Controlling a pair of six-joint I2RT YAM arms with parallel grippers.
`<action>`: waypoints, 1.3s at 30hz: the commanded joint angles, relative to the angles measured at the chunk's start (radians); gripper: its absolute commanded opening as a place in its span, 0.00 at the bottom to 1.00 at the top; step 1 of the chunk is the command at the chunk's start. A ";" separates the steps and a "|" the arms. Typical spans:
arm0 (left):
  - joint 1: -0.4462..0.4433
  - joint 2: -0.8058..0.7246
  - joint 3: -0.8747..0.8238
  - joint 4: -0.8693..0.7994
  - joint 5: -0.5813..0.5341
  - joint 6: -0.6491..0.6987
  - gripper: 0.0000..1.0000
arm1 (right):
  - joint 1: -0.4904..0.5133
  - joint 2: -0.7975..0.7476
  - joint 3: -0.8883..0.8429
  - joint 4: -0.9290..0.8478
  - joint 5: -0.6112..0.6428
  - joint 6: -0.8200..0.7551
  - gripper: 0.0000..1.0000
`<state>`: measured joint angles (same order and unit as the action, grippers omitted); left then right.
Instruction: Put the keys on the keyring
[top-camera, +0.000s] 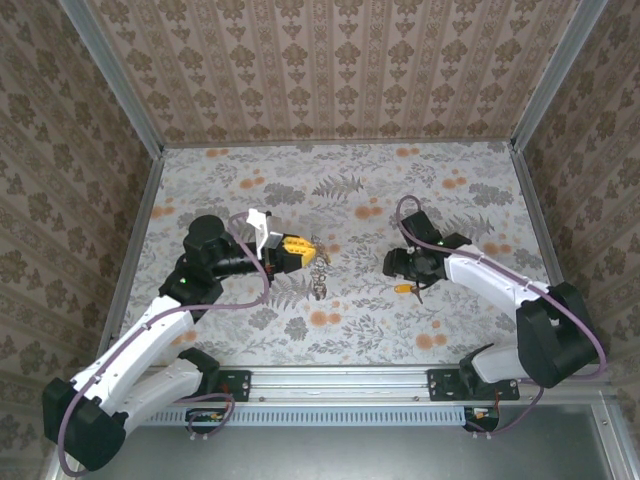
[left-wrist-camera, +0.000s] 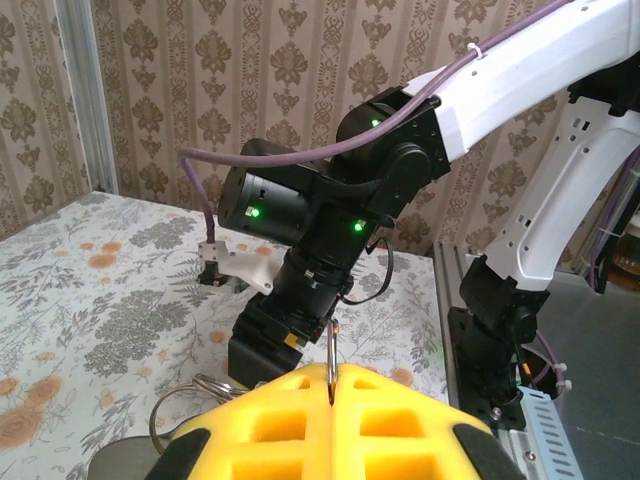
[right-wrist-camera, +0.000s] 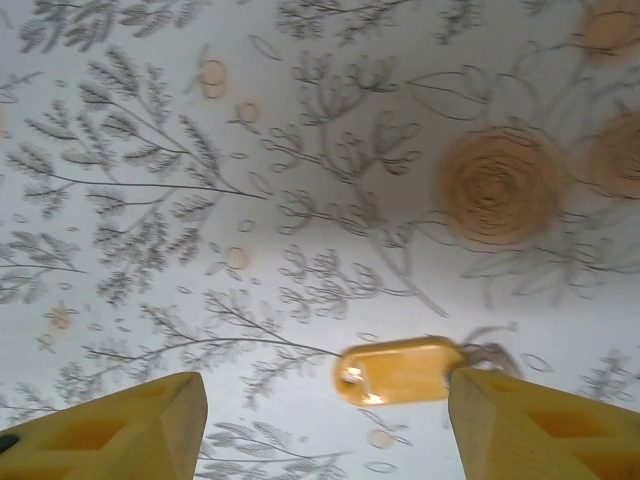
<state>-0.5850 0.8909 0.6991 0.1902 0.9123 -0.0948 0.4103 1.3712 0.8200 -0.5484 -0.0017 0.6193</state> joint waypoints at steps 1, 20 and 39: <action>-0.018 -0.004 0.012 -0.014 0.001 0.013 0.00 | -0.034 -0.038 -0.039 -0.085 0.036 -0.069 0.65; -0.029 -0.014 0.019 -0.058 -0.029 0.051 0.00 | -0.132 0.046 -0.103 0.007 -0.100 -0.079 0.43; -0.035 -0.017 0.019 -0.061 -0.031 0.056 0.00 | -0.139 0.065 -0.126 0.063 -0.109 -0.080 0.26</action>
<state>-0.6106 0.8902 0.6994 0.1108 0.8776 -0.0662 0.2771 1.4288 0.6979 -0.4931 -0.1028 0.5484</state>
